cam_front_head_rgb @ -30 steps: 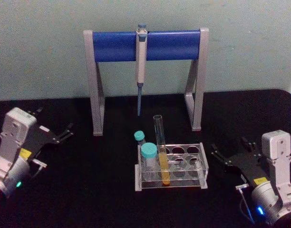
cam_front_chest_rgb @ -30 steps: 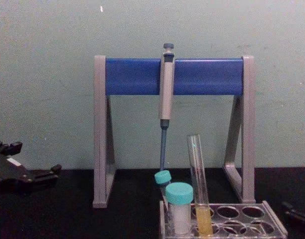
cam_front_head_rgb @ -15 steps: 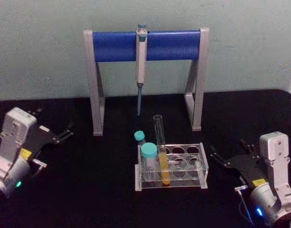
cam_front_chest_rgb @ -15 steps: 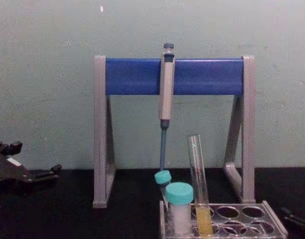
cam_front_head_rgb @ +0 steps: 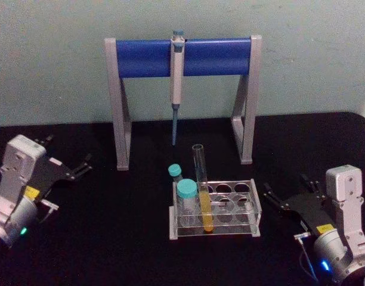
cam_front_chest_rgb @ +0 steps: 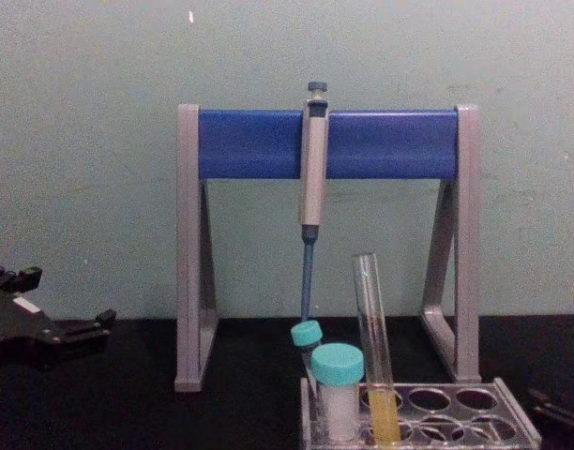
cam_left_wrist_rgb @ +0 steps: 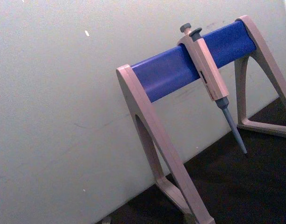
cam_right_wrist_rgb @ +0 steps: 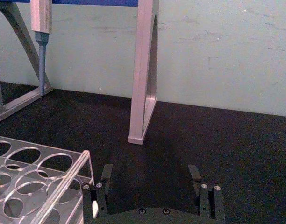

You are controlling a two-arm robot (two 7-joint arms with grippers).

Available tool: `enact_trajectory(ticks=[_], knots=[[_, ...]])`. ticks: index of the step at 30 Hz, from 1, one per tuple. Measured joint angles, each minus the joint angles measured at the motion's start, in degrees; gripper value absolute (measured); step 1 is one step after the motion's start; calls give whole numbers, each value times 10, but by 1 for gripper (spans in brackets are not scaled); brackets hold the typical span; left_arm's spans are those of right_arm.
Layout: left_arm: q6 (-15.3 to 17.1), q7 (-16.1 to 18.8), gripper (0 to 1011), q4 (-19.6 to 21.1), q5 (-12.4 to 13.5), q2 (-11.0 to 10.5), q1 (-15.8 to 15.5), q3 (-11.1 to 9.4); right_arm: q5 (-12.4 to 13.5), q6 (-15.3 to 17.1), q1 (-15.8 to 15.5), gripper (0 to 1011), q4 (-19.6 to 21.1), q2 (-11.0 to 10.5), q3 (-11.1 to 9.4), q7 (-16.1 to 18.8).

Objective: Pick up the test tube from the test tube rack, shake it, then place it back into the test tube rack.

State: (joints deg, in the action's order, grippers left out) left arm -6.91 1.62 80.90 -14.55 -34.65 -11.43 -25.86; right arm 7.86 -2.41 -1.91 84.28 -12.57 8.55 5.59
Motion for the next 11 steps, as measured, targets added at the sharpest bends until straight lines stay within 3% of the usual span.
enact_trajectory(ticks=[11], knots=[[0, 0, 1001, 0, 0, 0, 0, 0, 0, 0, 0, 1000, 1, 0, 0, 0]])
